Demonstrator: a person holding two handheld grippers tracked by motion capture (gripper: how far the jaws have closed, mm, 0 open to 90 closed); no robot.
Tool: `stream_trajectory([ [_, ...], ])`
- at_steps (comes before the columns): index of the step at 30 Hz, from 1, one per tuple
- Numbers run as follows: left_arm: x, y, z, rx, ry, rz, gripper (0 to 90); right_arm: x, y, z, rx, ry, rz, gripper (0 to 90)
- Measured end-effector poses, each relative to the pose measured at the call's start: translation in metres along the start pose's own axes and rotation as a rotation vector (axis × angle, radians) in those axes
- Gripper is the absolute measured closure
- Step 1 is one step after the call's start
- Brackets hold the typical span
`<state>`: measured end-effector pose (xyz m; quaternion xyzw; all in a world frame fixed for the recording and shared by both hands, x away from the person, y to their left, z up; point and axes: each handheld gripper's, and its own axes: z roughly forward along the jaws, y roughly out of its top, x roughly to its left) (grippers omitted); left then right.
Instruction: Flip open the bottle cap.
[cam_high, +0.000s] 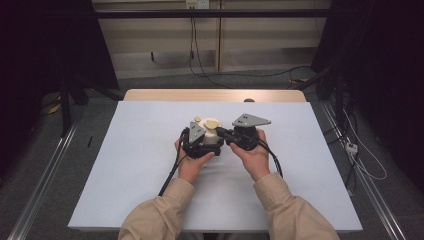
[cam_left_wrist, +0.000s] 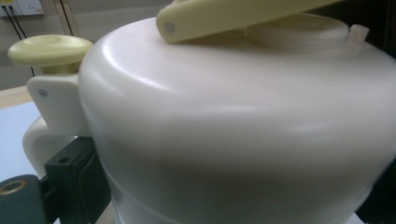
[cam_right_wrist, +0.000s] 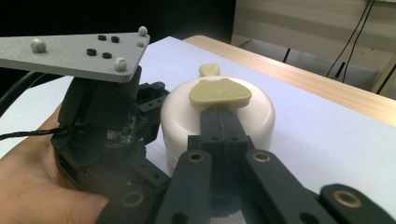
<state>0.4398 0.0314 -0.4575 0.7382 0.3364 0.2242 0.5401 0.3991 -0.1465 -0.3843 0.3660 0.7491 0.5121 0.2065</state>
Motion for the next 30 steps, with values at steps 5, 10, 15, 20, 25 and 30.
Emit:
stream_trajectory([
  [5, 0.0003, 0.0001, 0.0, 0.0, 0.0, 0.004, 5.2, -0.0003, 0.0003, 0.0001, -0.004, -0.001, -0.003, 90.0],
  [10, 0.0002, 0.0001, 0.0, 0.0, 0.001, 0.005, 5.2, -0.0014, 0.0008, 0.0003, -0.001, -0.008, 0.001, 90.0],
  [15, 0.0001, 0.0001, 0.0, 0.0, 0.001, 0.005, 5.2, -0.0018, 0.0014, 0.0012, -0.003, -0.004, 0.002, 90.0],
  [20, -0.0002, 0.0001, 0.0002, -0.002, 0.001, 0.001, 5.2, 0.0006, 0.005, 0.0017, -0.007, 0.0, -0.008, 90.0],
  [25, -0.0002, 0.0001, 0.0001, -0.002, 0.001, 0.001, 5.3, 0.0005, 0.006, 0.0032, -0.008, 0.0, -0.003, 90.0],
  [30, -0.0002, 0.0, 0.0002, -0.003, 0.001, 0.0, 5.2, 0.0, 0.0085, 0.0032, -0.013, -0.003, -0.004, 90.0],
])
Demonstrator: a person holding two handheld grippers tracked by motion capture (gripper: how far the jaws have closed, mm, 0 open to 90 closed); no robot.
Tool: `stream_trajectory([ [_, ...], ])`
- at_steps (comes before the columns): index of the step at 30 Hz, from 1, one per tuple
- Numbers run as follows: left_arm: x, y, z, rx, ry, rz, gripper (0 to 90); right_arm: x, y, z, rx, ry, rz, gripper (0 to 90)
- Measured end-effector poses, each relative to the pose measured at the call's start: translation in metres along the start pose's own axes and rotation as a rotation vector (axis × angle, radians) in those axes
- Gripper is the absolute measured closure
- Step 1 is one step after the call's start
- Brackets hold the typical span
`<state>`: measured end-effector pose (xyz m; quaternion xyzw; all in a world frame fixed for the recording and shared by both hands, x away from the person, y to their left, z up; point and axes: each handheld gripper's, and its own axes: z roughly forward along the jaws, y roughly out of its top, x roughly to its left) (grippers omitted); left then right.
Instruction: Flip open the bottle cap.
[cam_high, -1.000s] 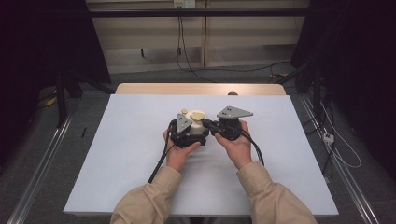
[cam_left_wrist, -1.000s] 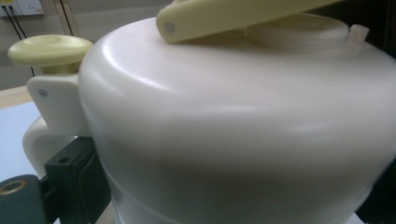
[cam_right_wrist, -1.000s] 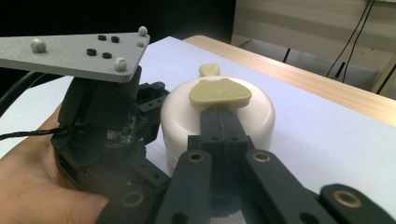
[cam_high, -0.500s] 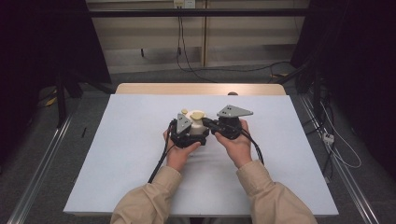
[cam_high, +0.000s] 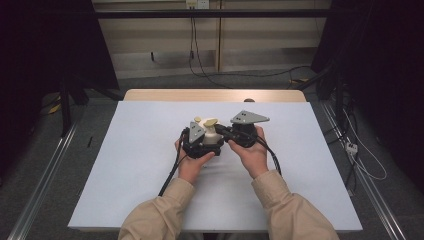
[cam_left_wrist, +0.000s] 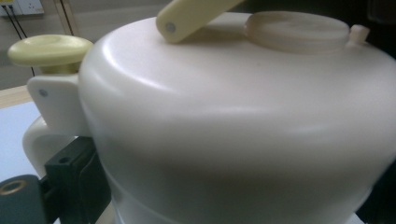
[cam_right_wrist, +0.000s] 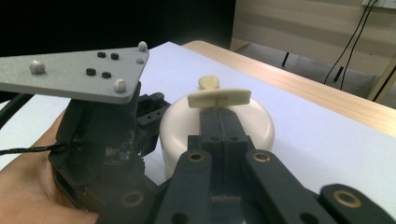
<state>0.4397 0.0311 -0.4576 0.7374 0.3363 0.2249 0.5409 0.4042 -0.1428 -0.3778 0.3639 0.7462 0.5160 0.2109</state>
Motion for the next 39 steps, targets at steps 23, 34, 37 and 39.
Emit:
stream_trajectory([
  [23, -0.0001, -0.0001, 0.0001, 0.0, 0.001, 0.001, 5.2, 0.0014, 0.0054, 0.0046, -0.002, 0.001, -0.008, 90.0],
  [34, -0.0004, -0.0001, 0.0001, 0.0, 0.001, -0.004, 5.2, 0.0034, 0.0077, 0.0056, -0.008, 0.007, -0.014, 90.0],
  [37, -0.0003, 0.0, 0.0, 0.001, 0.001, -0.004, 5.2, 0.0033, 0.0081, 0.0066, -0.006, 0.008, -0.013, 90.0],
  [39, -0.0002, 0.0001, -0.0001, 0.002, 0.002, 0.0, 5.2, 0.0032, 0.0082, 0.0072, -0.006, 0.008, -0.01, 90.0],
])
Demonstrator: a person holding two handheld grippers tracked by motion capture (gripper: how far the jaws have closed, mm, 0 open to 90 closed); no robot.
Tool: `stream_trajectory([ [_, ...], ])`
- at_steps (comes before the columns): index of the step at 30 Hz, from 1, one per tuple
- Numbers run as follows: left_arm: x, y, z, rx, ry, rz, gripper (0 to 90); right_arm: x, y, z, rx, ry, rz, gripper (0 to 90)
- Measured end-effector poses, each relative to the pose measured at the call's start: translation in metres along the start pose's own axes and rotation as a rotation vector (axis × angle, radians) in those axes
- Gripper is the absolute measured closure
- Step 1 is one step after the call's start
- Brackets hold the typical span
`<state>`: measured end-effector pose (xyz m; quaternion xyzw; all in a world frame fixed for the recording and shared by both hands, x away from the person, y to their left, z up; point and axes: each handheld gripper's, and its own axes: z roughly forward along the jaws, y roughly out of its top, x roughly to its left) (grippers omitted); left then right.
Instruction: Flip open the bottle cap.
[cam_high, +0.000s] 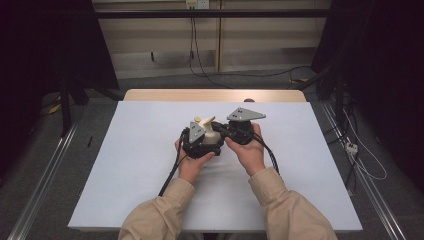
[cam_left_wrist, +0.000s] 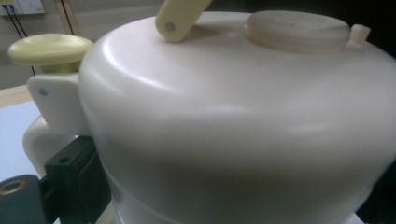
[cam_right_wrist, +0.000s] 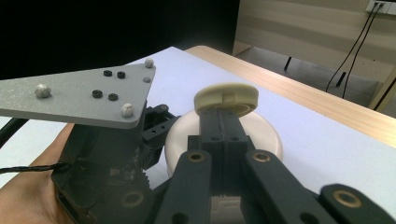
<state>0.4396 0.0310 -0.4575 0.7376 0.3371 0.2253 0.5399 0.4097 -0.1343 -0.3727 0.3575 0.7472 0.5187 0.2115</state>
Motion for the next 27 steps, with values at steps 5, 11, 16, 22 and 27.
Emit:
stream_trajectory([
  [5, -0.0003, 0.0, 0.0001, 0.0, 0.0, -0.005, 5.2, -0.0007, 0.0002, 0.0003, -0.008, 0.0, 0.001, 90.0],
  [11, -0.0003, -0.0002, 0.0001, -0.002, 0.0, -0.005, 5.3, -0.0016, 0.003, 0.0004, -0.01, -0.003, 0.001, 90.0],
  [16, -0.0003, -0.0003, 0.0, -0.001, 0.001, -0.004, 5.2, -0.0018, 0.0042, 0.0015, -0.011, -0.003, 0.002, 90.0],
  [22, -0.0005, -0.0002, 0.0001, -0.001, 0.002, -0.004, 5.2, -0.0011, 0.0057, 0.0039, -0.009, 0.0, -0.001, 90.0],
  [27, -0.0005, -0.0003, 0.0001, -0.002, 0.001, -0.006, 5.2, -0.0025, 0.0073, 0.0045, -0.01, -0.003, 0.002, 90.0],
])
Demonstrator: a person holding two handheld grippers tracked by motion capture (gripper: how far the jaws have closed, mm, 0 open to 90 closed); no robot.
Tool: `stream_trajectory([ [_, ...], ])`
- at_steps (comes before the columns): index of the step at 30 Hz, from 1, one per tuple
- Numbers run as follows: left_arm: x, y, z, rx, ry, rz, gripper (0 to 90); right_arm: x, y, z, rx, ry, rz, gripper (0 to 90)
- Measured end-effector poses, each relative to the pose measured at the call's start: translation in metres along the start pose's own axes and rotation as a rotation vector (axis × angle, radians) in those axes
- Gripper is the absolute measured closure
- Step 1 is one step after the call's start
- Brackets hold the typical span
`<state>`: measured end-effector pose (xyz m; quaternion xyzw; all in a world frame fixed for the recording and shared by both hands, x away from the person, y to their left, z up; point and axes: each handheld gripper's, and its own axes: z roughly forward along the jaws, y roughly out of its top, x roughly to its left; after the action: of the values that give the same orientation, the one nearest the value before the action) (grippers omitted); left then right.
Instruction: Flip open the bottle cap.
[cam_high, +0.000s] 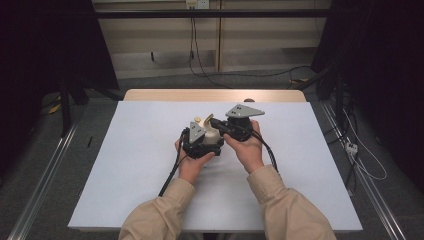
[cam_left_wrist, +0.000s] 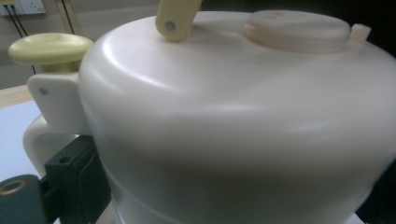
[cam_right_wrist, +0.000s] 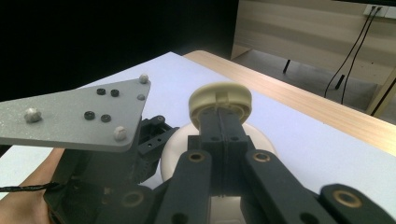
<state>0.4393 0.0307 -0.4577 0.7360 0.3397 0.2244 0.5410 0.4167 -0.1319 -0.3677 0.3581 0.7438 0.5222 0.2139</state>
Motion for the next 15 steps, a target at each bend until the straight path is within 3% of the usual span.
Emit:
stream_trajectory([
  [15, -0.0003, -0.0001, 0.0001, -0.001, 0.002, -0.001, 5.2, -0.0022, 0.002, 0.002, 0.003, -0.008, -0.001, 90.0],
])
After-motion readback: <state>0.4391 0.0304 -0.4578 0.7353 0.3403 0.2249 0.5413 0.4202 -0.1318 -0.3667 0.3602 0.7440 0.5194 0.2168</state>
